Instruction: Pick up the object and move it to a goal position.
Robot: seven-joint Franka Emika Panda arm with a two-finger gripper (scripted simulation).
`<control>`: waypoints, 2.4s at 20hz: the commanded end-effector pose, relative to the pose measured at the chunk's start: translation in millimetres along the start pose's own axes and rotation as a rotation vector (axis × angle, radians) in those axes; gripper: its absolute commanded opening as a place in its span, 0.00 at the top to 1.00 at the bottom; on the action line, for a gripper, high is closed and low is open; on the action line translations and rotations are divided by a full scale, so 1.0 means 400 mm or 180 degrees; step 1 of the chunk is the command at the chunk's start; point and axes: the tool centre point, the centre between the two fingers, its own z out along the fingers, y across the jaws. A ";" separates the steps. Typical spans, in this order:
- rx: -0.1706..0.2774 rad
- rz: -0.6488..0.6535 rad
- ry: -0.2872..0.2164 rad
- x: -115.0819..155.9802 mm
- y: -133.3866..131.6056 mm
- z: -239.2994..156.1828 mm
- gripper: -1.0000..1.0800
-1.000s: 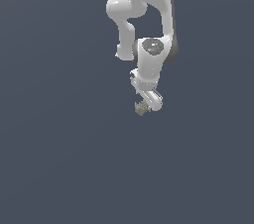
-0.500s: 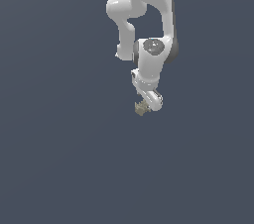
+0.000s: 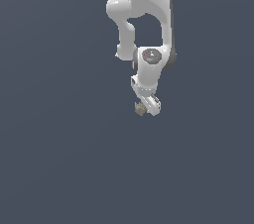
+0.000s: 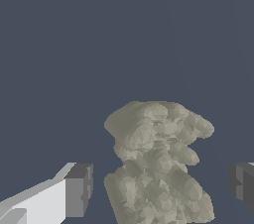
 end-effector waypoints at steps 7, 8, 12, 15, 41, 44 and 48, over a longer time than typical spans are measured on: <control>0.0003 0.0003 0.0000 0.000 -0.002 0.032 1.00; 0.0003 0.0003 0.0000 0.000 -0.002 0.032 1.00; 0.0003 0.0003 0.0000 0.000 -0.002 0.032 1.00; 0.0003 0.0003 0.0000 0.000 -0.002 0.032 1.00; 0.0007 0.0007 0.0003 0.244 -0.032 -0.340 1.00; 0.0007 0.0007 0.0003 0.290 -0.039 -0.411 1.00; 0.0005 0.0006 0.0002 0.350 -0.050 -0.501 1.00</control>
